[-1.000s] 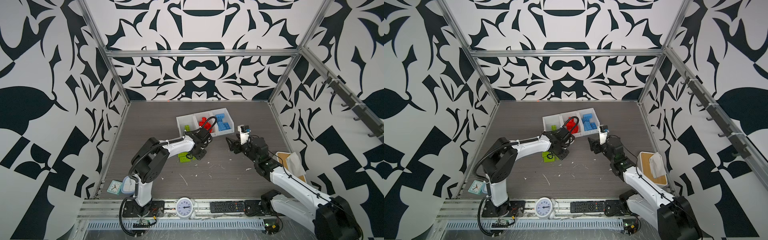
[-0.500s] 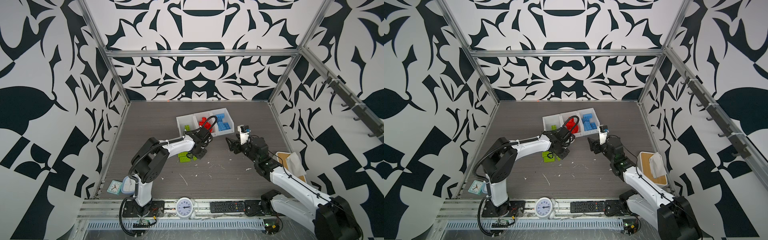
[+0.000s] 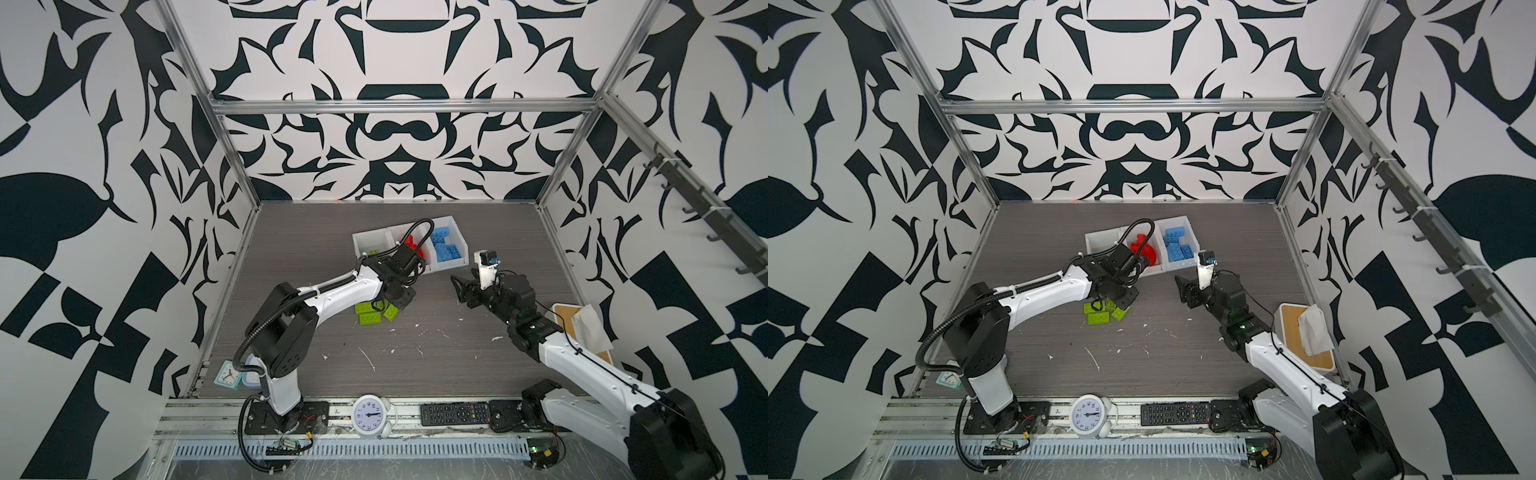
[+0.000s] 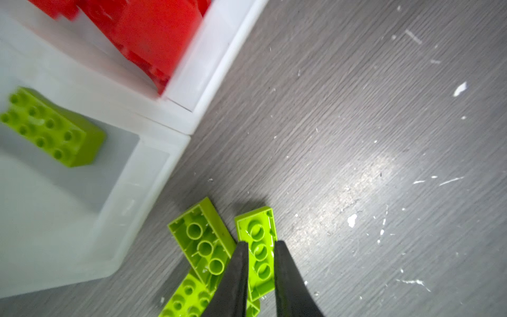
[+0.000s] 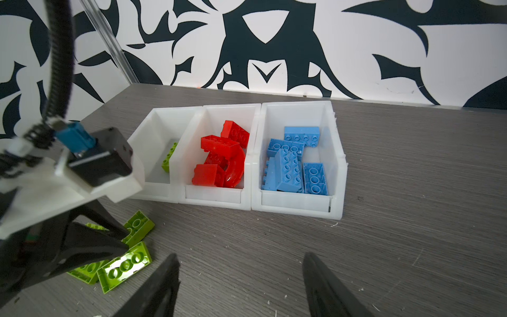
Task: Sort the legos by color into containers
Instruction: 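Lower the left gripper onto a lime-green 2x4 brick and grasp it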
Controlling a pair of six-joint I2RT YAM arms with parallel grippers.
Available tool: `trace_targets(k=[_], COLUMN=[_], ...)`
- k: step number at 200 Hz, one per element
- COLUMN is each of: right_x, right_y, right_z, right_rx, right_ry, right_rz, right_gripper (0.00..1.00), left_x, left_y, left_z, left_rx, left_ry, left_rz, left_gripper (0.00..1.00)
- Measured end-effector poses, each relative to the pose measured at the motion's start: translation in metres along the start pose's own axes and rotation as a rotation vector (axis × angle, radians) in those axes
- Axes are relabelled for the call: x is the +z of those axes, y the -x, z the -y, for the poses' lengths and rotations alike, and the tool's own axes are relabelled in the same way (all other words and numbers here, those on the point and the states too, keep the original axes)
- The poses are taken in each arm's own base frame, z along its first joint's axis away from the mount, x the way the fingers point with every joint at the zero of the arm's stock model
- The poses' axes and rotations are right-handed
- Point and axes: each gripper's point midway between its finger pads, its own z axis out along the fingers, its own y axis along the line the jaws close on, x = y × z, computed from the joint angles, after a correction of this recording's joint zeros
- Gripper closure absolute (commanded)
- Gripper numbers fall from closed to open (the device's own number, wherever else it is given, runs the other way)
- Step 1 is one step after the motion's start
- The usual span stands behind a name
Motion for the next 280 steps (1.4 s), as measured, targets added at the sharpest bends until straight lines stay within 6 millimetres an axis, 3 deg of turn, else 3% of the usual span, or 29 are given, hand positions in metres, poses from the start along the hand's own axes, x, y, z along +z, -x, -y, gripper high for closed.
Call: trace_targets(k=[10,31,86,149,182,280], right_x=[0.000,0.000,0.000,0.001,0.003,0.003], right_y=[0.000,0.000,0.000,-0.001,-0.006,-0.005], right_z=[0.000,0.000,0.000,0.000,0.000,0.000], right_rx=[0.000,0.000,0.000,0.000,0.002,0.002], right_ry=[0.000,0.000,0.000,0.004,0.004,0.004], right_rz=[0.000,0.000,0.000,-0.004,-0.020,-0.019], right_gripper=[0.27,0.27,0.27,0.27,0.27,0.26], left_x=[-0.005,-0.008,-0.002,0.017,0.021,0.030], left_y=[0.006,0.010,-0.007,-0.061,-0.079,-0.082], left_z=[-0.002,-0.004,0.003,0.016,0.020,0.019], left_rx=[-0.003,-0.003,-0.027,-0.130,-0.166,-0.187], left_ry=[0.000,0.002,-0.034,-0.059,-0.057,-0.045], left_rz=[0.015,0.021,-0.036,-0.176,-0.219,-0.227], left_gripper=[0.55,0.47,0.46,0.45,0.45,0.43])
